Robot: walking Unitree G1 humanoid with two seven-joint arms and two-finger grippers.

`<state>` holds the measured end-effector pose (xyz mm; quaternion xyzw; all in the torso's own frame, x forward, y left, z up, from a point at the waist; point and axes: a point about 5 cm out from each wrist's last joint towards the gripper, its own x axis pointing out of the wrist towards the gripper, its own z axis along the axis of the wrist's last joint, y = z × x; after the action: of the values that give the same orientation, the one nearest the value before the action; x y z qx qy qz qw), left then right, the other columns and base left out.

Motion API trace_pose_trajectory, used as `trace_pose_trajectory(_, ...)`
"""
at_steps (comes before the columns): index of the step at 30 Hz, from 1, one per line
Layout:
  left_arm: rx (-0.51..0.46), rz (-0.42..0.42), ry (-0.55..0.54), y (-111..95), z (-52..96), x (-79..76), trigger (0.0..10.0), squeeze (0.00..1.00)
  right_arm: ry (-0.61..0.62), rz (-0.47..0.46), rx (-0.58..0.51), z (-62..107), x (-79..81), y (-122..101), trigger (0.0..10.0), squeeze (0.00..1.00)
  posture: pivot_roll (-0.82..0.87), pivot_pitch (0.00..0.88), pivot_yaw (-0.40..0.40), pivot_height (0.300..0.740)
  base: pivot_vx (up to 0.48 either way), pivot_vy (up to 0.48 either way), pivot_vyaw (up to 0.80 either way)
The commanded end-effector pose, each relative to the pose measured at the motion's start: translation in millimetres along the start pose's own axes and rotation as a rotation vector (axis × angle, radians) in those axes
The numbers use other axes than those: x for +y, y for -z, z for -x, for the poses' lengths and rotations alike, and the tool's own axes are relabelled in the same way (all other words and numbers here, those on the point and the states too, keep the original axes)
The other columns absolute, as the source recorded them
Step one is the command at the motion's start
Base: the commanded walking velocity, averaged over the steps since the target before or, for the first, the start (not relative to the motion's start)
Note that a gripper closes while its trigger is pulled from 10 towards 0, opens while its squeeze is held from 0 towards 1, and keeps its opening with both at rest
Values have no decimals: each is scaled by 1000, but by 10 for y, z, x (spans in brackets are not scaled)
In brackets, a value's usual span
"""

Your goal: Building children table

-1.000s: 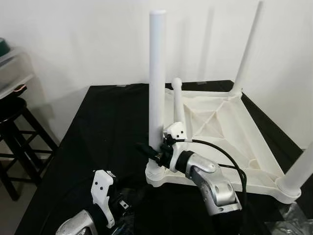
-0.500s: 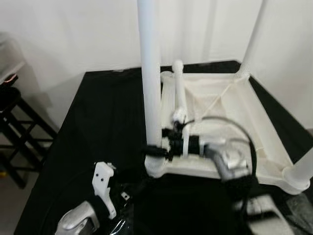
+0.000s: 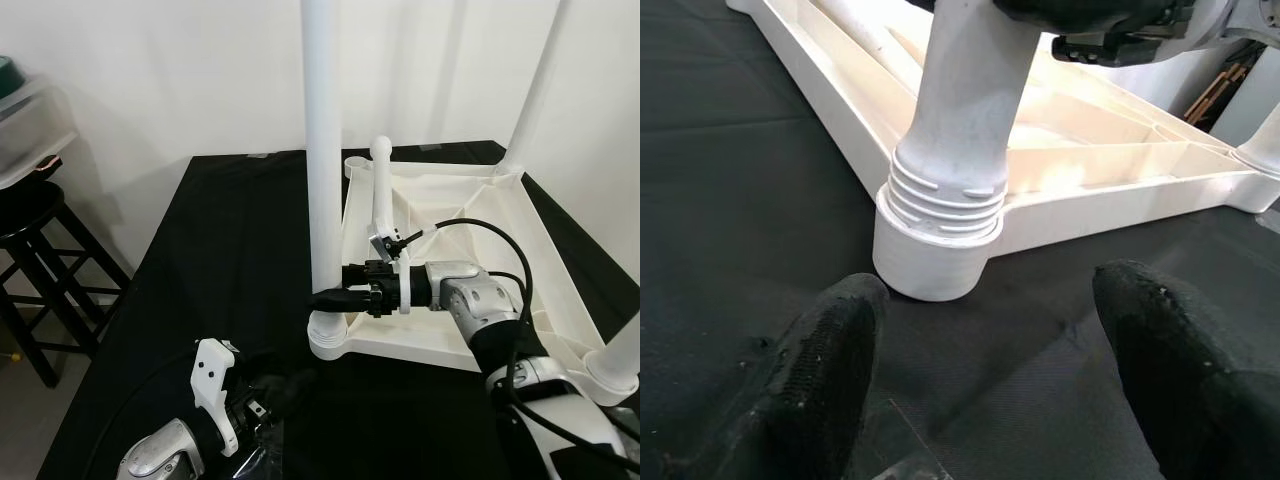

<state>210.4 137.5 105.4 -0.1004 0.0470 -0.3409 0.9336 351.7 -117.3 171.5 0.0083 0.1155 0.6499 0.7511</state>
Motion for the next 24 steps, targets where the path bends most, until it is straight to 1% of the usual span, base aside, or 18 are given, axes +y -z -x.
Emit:
trace_pose_trajectory(1, 18, 10, -1, 32, 10, -18, 10000, 0, 5, -16, 2, -41, 18, 77, 0, 0, 21, 19, 2, 740, 0, 0, 0)
trace_pose_trajectory(4, 18, 10, 0, 32, 14, -20, 10000, 0, 21, -12, -5, -30, 24, 92, 0, 0, 19, 21, 3, 740, 0, 0, 0)
trace_pose_trajectory(6, 18, 12, 1, 28, 25, -24, 10000, 0, 141, -16, -2, 6, 8, 183, 0, 0, 7, 28, 4, 740, 0, 0, 0)
trace_pose_trajectory(7, 18, 12, 1, 28, 25, -24, 10000, 0, 141, -16, -2, 6, 8, 183, 0, 0, 7, 28, 4, 740, 0, 0, 0)
trace_pose_trajectory(8, 18, 14, 2, 27, 30, -26, 10000, 0, 277, -36, -20, -22, 4, 263, 0, 0, 9, 32, -1, 740, 0, 0, 0)
trace_pose_trajectory(9, 18, 14, 2, 27, 30, -26, 10000, 0, 277, -36, -20, -22, 4, 263, 0, 0, 9, 32, -1, 740, 0, 0, 0)
trace_pose_trajectory(10, 18, 14, 0, 25, 45, -23, 10000, 0, 646, -190, -131, -128, 21, 437, 0, 0, -1, 39, -5, 740, 0, 0, 0)
trace_pose_trajectory(11, 18, 14, 0, 25, 45, -23, 10000, 0, 646, -190, -131, -128, 21, 437, 0, 0, -1, 39, -5, 740, 0, 0, 0)
trace_pose_trajectory(12, 19, 15, 0, 20, 53, -25, 10000, 0, 751, -213, -87, -223, 285, 697, 0, 0, 2, 44, -2, 740, 0, 0, 0)
trace_pose_trajectory(13, 19, 15, 0, 20, 53, -25, 10000, 0, 751, -213, -87, -223, 285, 697, 0, 0, 2, 44, -2, 740, 0, 0, 0)
trace_pose_trajectory(14, 19, 15, 0, 15, 61, -22, 10000, 0, 805, -219, -62, -279, 499, 824, 0, 0, 12, 58, 8, 740, 0, 0, 0)
trace_pose_trajectory(15, 21, 15, -1, 18, 64, -23, 10000, 0, 816, -206, -23, -243, 456, 856, 0, 0, 1, 32, 8, 740, 0, 0, 0)
trace_pose_trajectory(16, 23, 17, -1, 20, 64, -24, 10000, 0, 781, -207, 3, -224, 403, 868, 0, 0, 9, 36, 4, 740, 0, 0, 0)
trace_pose_trajectory(18, 23, 17, -1, 20, 64, -24, 10000, 0, 781, -207, 3, -224, 403, 868, 0, 0, 9, 36, 4, 740, 0, 0, 0)
trace_pose_trajectory(19, 28, 20, 2, 28, 70, -19, 10000, 0, 772, -204, 5, -221, 359, 845, 0, 0, 9, 39, 5, 740, 0, 0, 0)
trace_pose_trajectory(21, 29, 21, -3, 32, 75, -15, 10000, 0, 757, -186, 3, -240, 361, 812, 0, 0, -6, 35, 15, 740, 0, 0, 0)
trace_pose_trajectory(22, 29, 22, -7, 34, 79, -12, 10000, 0, 741, -170, 0, -269, 393, 794, 0, 0, -6, 35, 15, 740, 0, 0, 0)
trace_pose_trajectory(24, 27, 23, -12, 36, 80, -4, 10000, 0, 730, -171, -5, -280, 402, 782, 0, 0, -1, 29, 20, 740, 0, 0, 0)
